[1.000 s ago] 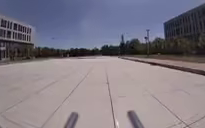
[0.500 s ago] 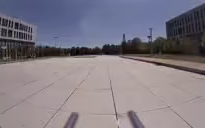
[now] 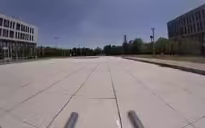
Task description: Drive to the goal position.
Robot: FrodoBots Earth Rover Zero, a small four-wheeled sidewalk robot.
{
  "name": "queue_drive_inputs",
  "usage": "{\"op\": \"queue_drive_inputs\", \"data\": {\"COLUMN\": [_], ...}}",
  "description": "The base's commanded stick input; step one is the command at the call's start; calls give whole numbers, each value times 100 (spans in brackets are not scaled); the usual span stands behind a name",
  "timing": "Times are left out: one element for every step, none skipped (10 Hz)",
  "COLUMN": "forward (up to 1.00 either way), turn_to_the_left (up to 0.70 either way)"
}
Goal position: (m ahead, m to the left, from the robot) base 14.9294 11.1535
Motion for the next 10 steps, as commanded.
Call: {"op": "queue_drive_inputs", "data": {"forward": [70,70,70,70,70,70,70,70,70,70], "turn_to_the_left": [1,1,1,1,1,1,1,1,1,1]}}
